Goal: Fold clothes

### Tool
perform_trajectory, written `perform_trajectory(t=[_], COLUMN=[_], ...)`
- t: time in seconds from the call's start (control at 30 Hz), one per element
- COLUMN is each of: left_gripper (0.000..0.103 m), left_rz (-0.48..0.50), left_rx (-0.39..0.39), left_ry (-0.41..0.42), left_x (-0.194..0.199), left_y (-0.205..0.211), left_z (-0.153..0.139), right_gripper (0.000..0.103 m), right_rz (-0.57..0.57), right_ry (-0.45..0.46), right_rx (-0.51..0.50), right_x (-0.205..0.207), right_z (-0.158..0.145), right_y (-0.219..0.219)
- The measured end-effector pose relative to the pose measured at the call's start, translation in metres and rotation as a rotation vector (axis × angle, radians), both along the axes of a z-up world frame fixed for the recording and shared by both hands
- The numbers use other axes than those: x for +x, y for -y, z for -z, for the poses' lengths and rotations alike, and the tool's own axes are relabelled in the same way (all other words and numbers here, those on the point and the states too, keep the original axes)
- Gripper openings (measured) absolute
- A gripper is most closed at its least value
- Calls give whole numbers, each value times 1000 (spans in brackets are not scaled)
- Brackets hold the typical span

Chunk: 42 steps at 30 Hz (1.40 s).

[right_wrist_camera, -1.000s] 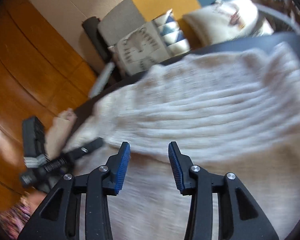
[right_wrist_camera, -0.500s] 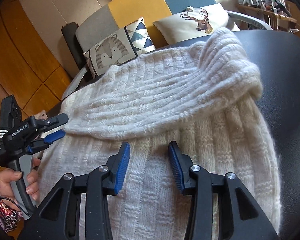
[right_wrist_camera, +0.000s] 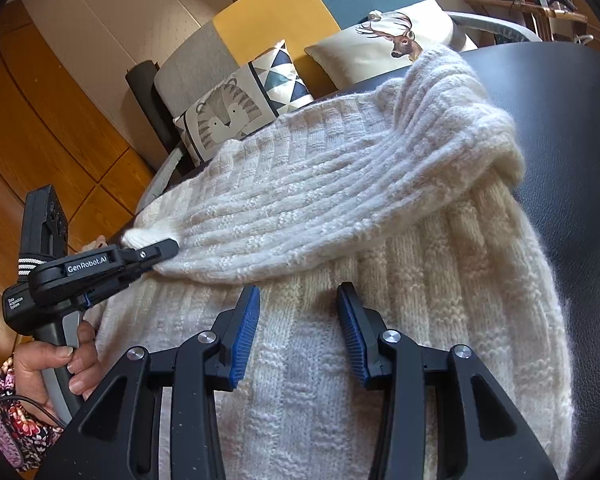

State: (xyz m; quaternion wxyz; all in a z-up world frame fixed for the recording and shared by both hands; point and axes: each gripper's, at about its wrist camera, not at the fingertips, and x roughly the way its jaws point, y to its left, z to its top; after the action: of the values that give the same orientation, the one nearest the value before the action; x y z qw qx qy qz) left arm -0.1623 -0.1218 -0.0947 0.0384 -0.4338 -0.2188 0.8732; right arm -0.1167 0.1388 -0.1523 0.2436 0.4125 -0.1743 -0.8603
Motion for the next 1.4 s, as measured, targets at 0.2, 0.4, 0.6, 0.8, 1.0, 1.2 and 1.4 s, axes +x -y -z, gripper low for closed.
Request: perform_trajectory(t=[0.2,0.4,0.6,0.8,1.0,1.2,1.4], left_gripper=[7,7,7,7,7,7,7], left_rz=[12,31,-31,-60,-75,-159,-176], left_rx=[-25,-40,-7,-23,-28,-18,19], left_ry=[-142,-196,-254,-255,-210,-169,-140], left_x=[1,0,5,4,4,9,9], left_y=[7,12,22,31,35,54,62], left_z=[-35,-53,-64,-67,-53,-34,-28], right_gripper=[43,43,23,23,23,23,23], right_rz=[19,71,42,34,85,78,-26], right_ry=[-2,7,-10,-1,-11,26,-35], right_rx=[-1,44,183,219,243,169,295], right_x=[2,-12,-30,-43,-63,-68,-65], right_z=[-4,-16,-20,-16,-20,-18,-21], right_y=[-1,-24,-31,-31,-38,-49,-32])
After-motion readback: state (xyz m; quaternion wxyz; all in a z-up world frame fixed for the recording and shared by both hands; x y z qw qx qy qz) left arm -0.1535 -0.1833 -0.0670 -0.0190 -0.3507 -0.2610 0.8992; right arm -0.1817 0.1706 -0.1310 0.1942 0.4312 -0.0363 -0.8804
